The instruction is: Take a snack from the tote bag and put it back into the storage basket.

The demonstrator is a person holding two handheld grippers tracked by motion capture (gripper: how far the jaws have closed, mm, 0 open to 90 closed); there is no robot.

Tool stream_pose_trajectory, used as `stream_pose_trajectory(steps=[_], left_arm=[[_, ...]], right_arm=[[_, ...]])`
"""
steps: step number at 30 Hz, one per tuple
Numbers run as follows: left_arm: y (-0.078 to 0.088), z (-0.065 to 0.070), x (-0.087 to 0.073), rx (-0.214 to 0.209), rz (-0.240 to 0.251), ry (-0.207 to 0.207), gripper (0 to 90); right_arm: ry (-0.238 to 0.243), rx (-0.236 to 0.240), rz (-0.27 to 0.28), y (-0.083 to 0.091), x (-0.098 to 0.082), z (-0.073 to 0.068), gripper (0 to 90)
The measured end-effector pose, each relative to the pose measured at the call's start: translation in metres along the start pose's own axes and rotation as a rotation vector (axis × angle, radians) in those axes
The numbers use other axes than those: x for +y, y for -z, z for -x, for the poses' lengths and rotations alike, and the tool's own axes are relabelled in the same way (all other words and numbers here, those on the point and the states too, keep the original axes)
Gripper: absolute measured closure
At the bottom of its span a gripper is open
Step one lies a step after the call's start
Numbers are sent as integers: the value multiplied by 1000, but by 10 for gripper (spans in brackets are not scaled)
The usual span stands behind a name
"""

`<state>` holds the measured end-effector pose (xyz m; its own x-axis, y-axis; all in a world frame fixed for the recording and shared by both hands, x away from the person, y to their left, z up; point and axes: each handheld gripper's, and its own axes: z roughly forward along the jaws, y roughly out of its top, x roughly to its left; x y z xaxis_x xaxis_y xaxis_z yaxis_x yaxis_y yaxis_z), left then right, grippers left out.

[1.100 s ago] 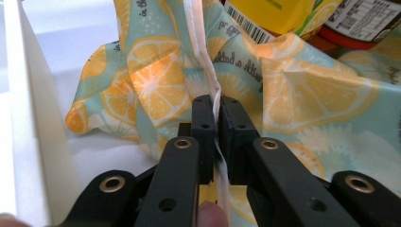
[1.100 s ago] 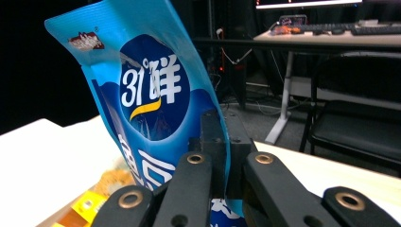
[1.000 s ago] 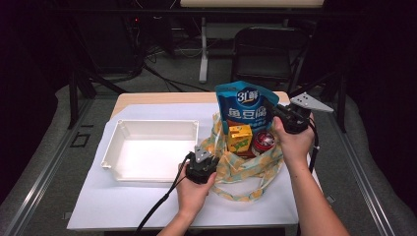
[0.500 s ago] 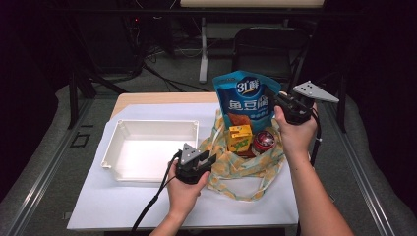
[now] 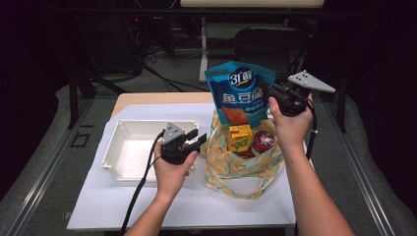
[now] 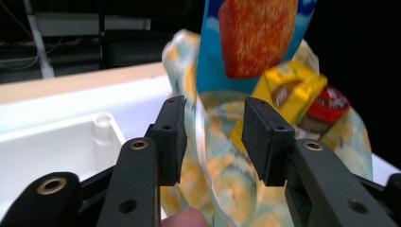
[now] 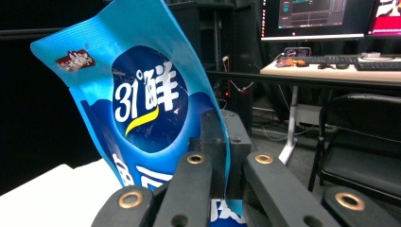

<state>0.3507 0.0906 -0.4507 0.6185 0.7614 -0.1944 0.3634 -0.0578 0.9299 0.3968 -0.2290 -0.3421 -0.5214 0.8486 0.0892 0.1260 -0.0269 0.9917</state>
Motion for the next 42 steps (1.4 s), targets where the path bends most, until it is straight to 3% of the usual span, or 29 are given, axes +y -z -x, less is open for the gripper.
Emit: stream_pose_trajectory(steps=[5, 10, 14, 22, 32, 36, 38, 42], left_arm=[[1, -10, 18, 2, 54, -35, 532], [0, -21, 34, -30, 104, -10, 504], [-1, -25, 40, -5, 146, 1, 488], [-3, -24, 60, -14, 194, 3, 448], [-7, -22, 77, 3, 223, -4, 457], [-9, -20, 84, 16, 201, -8, 448], [-9, -20, 85, 26, 203, -6, 474], [-8, -19, 89, 35, 206, 3, 659]], right_arm=[[-3, 14, 7, -7, 2, -8, 900], [-6, 34, -7, -15, -1, -17, 900], [-6, 48, -5, -20, -3, -24, 900], [6, 67, -24, -30, -9, -38, 900], [3, 91, -31, -35, -14, -45, 900], [8, 105, -33, -35, -14, -47, 900], [0, 107, -31, -35, -15, -46, 900], [-3, 124, -33, -35, -17, -44, 900]])
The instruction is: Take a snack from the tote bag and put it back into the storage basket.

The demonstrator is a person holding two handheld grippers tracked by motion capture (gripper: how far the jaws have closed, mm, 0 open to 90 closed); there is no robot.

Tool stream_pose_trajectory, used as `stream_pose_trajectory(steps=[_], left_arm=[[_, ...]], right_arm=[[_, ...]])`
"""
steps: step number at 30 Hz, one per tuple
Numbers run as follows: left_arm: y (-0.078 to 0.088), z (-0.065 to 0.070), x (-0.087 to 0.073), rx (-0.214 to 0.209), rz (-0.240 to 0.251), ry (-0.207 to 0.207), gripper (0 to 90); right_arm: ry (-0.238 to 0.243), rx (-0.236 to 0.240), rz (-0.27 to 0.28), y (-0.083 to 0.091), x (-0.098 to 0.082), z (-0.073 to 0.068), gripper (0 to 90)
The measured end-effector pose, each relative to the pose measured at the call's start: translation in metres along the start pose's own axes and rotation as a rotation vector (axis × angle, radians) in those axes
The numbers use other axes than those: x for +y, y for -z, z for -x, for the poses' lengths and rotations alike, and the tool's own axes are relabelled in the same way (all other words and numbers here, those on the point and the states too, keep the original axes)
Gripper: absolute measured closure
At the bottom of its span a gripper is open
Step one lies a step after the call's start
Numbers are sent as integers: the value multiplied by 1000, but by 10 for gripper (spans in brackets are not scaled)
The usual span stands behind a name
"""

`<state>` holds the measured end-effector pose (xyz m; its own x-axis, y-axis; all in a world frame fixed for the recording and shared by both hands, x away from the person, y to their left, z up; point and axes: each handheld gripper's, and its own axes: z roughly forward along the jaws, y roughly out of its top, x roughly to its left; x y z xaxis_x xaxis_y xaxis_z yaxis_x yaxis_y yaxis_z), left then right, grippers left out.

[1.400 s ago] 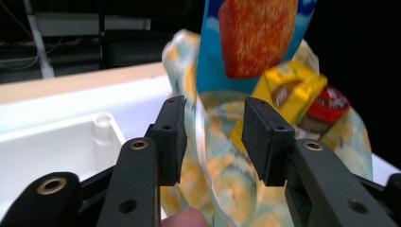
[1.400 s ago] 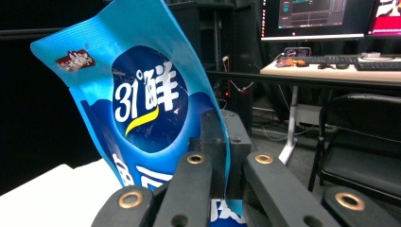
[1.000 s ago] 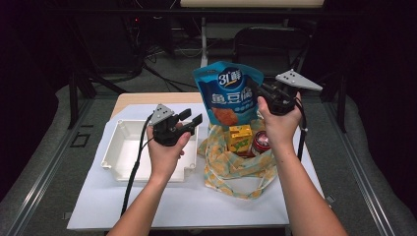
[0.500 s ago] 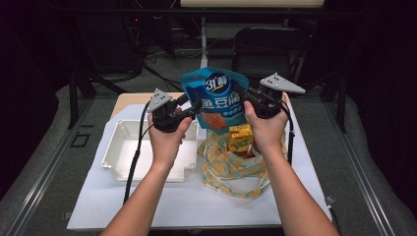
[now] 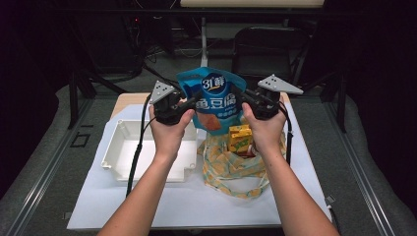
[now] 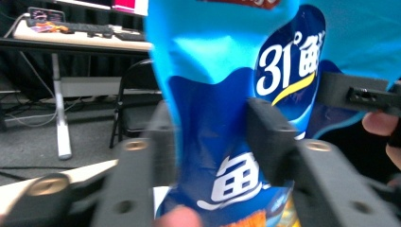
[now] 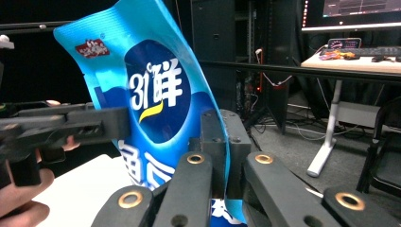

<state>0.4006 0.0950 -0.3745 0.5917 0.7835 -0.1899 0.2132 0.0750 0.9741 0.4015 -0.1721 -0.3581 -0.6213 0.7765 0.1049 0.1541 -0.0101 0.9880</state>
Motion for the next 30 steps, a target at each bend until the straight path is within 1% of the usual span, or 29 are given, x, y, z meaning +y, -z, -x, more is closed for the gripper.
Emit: stream_pose_trajectory(steps=[3, 5, 7, 8, 9, 11, 13, 15, 17, 19, 21, 24, 26, 28, 30], left_arm=[[-1, 2, 3, 16, -11, -12, 759], [-1, 3, 4, 37, -20, -15, 816], [-1, 2, 4, 46, -22, -9, 877], [0, 1, 5, 50, -26, -2, 888], [0, 0, 6, 49, -30, 4, 894], [2, -1, 8, 52, -36, 4, 900], [5, -1, 10, 51, -30, 14, 900], [9, -3, 12, 39, -22, 26, 900], [13, -5, 14, 30, -8, 35, 900], [17, -8, 16, 20, 3, 49, 900], [22, -11, 17, 27, 13, 52, 900], [29, -17, 18, 35, 24, 62, 900], [33, -22, 19, 35, 30, 76, 900], [38, -25, 19, 41, 34, 80, 900], [42, -29, 18, 43, 39, 90, 900]], right_arm=[[0, 2, 2, -1, -1, -2, 900], [12, 7, -5, -2, -1, -4, 900], [33, 11, -12, -4, -1, -8, 900], [39, 12, -14, -4, -1, -10, 900], [46, 12, -15, -5, -2, -12, 900], [61, 8, -20, -6, -3, -14, 900], [56, 19, -16, -7, -3, -15, 900], [55, 30, -5, -7, -3, -16, 898], [40, 42, 7, -6, -4, -16, 838], [39, 47, 12, -6, -4, -17, 813], [40, 52, 13, -4, -7, -17, 755], [27, 64, 13, 0, -12, -15, 704], [14, 64, 17, 3, -15, -13, 680], [8, 69, 20, 8, -18, -10, 661], [7, 57, 22, 13, -20, -8, 649]])
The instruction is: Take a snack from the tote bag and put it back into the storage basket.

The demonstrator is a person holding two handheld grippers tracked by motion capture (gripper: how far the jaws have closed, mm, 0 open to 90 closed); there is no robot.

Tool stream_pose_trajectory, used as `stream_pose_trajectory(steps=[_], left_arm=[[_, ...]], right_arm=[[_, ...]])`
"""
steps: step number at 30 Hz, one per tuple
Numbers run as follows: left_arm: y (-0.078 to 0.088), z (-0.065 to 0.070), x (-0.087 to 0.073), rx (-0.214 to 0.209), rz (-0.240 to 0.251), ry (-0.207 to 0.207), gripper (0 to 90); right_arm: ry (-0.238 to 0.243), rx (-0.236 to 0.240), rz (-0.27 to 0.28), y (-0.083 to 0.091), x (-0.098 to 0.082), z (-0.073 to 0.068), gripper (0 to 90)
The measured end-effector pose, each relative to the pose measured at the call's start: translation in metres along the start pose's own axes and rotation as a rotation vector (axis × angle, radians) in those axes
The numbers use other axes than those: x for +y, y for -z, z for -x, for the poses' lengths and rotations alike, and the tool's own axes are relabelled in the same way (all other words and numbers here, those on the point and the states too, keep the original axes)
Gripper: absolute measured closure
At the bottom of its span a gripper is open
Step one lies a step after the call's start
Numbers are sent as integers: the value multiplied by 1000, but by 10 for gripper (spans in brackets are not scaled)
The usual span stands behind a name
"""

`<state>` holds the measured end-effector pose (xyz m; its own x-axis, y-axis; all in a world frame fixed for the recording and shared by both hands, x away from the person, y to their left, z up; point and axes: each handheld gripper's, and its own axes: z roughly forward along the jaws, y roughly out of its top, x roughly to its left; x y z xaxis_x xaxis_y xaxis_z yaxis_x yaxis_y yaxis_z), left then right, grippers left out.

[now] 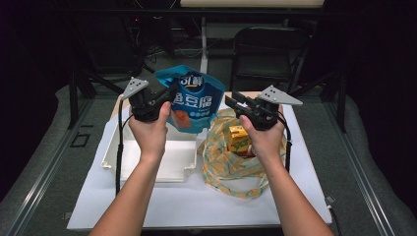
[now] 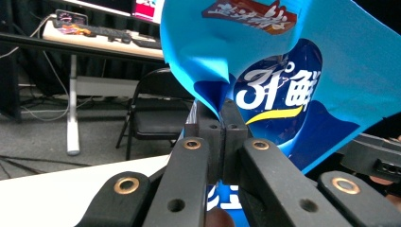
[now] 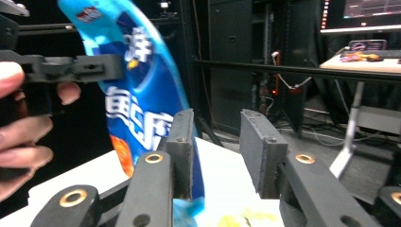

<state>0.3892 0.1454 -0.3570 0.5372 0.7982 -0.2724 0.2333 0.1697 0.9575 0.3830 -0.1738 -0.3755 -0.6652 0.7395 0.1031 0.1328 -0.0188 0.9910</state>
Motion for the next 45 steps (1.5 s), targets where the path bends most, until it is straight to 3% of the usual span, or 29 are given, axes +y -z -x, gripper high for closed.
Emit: stream_pose_trajectory(steps=[4, 10, 17, 30, 37, 41, 45], left_arm=[[7, -7, 0, -1, 14, 31, 900], [19, -8, 6, -8, 37, 27, 900], [30, -20, 5, 10, 44, 33, 900], [45, -53, -15, 75, 28, 65, 900], [53, -71, -29, 86, 35, 113, 900], [53, -87, -43, 89, 43, 143, 900], [55, -104, -55, 110, 47, 143, 900]], right_arm=[[-9, -14, 2, 9, -2, 5, 619], [0, -48, -12, 23, -8, 12, 588], [0, -95, -25, 39, -23, 20, 547], [-17, -156, -53, 63, -51, 29, 471], [-35, -175, -62, 70, -64, 31, 472], [-55, -190, -62, 74, -73, 32, 472], [-74, -194, -57, 77, -84, 32, 473]])
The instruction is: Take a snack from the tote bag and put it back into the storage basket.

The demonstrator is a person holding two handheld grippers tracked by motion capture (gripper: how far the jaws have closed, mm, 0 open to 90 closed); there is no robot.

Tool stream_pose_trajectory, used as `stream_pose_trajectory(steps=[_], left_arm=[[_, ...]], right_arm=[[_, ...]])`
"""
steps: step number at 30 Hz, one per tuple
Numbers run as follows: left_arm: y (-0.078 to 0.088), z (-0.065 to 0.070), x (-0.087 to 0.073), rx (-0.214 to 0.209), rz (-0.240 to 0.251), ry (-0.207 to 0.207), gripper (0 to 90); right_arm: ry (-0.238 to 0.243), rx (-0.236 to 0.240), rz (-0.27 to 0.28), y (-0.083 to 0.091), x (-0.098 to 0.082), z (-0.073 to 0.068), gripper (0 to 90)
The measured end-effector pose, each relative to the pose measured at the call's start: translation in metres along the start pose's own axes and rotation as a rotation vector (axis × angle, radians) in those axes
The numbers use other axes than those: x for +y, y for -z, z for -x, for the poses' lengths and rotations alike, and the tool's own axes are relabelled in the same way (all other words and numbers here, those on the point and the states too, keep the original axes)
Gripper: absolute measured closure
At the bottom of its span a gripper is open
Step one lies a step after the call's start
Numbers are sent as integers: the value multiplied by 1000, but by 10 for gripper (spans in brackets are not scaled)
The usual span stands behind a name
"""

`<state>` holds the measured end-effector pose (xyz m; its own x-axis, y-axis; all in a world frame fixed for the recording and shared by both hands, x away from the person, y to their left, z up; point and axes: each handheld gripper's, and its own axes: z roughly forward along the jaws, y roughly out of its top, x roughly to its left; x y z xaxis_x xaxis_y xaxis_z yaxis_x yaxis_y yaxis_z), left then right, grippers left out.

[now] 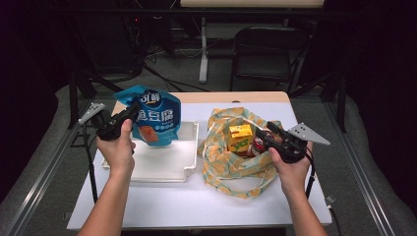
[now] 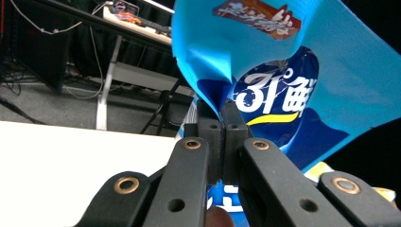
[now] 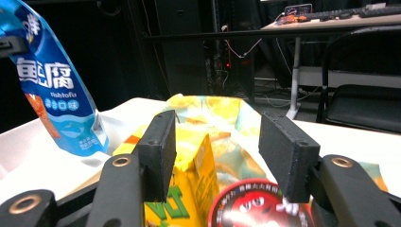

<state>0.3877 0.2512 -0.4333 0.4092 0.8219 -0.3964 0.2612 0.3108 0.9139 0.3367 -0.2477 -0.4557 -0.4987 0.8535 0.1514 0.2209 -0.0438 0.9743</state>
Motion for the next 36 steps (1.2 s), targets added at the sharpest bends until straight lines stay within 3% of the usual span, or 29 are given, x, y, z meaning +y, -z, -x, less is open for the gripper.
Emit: stream_pose_trajectory(steps=[4, 9, 17, 21, 25, 29, 31, 32, 36], left_arm=[[2, -22, -11, 4, 25, 57, 900], [6, -39, -20, -8, 55, 92, 900], [8, -56, -23, 11, 54, 65, 900], [10, -66, -25, -11, 64, 85, 900], [13, -74, -25, 9, 63, 95, 900], [15, -80, -25, 30, 50, 55, 897], [16, -80, -22, 40, 37, 69, 887], [16, -80, -21, 46, 30, 56, 884], [17, -72, -17, 121, -10, -11, 839]], right_arm=[[-2, -1, -22, 1, -6, 3, 475], [1, -9, -26, 1, -11, 5, 478], [-20, -21, -24, 2, -14, 9, 486], [-27, -21, -27, 1, -16, 8, 487], [-23, -20, -34, 0, -17, 8, 487], [-30, -24, -38, -1, -19, 7, 487], [-30, -21, -36, -2, -20, 7, 487], [-30, -23, -42, -2, -20, 6, 487], [-33, -23, -40, -3, -22, 5, 486]])
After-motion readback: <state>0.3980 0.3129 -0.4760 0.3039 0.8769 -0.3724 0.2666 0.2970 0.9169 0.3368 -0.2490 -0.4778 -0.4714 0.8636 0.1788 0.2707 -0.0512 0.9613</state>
